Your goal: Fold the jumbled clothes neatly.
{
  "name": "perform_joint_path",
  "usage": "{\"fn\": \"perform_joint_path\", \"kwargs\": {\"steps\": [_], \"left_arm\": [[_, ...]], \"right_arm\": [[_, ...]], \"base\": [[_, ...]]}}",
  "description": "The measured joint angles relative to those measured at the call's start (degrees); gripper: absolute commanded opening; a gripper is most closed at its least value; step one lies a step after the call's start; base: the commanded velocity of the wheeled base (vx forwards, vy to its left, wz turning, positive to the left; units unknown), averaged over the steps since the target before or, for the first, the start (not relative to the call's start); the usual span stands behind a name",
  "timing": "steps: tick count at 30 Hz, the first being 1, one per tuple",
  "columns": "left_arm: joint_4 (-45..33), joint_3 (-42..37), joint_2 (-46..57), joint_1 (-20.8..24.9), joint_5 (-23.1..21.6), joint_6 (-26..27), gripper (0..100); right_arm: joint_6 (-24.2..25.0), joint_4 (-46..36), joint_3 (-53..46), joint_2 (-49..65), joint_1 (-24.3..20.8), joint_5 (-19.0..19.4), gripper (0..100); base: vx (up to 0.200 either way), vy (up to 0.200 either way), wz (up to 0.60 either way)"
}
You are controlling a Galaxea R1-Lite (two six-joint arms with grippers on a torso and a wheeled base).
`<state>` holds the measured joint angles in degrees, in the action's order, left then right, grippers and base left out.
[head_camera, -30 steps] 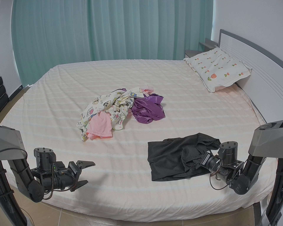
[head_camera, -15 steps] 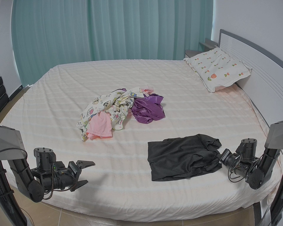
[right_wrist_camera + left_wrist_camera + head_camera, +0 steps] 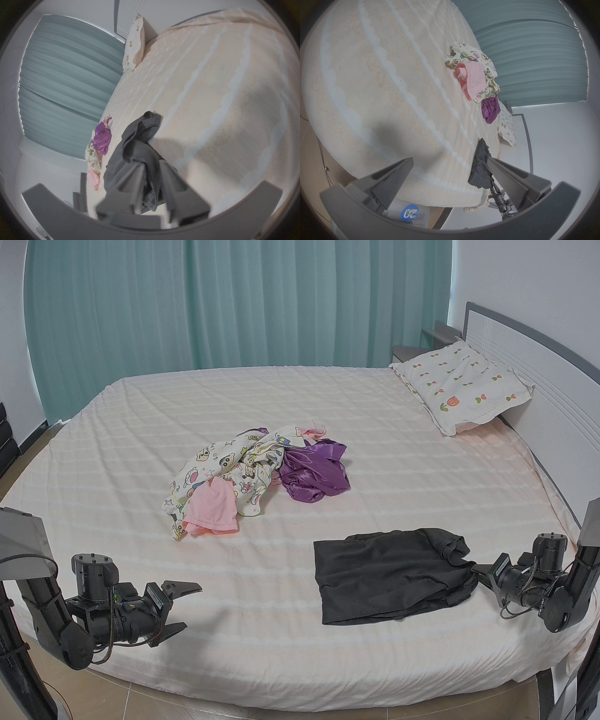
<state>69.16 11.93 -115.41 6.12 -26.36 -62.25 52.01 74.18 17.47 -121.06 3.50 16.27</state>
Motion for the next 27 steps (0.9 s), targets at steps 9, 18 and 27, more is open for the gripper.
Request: {"fn": "perform_joint_path", "kwargs": {"steps": [9, 18, 27], "left_arm": [[0.01, 0.02, 0.00, 0.02, 0.00, 0.09, 100], [0.01, 0.02, -0.16, 0.02, 0.00, 0.12, 100], [0.01, 0.00, -0.22, 0.02, 0.00, 0.20, 100]], "right_arm": [[0.05, 8.59, -3.63, 0.06, 2.47, 2.17, 100], [-2.83, 14.80, -11.22, -1.32, -1.19, 4.04, 100], [-10.95, 14.80, -15.02, -2.12, -5.40, 1.84, 100]], "base": [[0.000, 0.000, 0.00], [0.000, 0.000, 0.00], [0.000, 0.000, 0.00]]}}
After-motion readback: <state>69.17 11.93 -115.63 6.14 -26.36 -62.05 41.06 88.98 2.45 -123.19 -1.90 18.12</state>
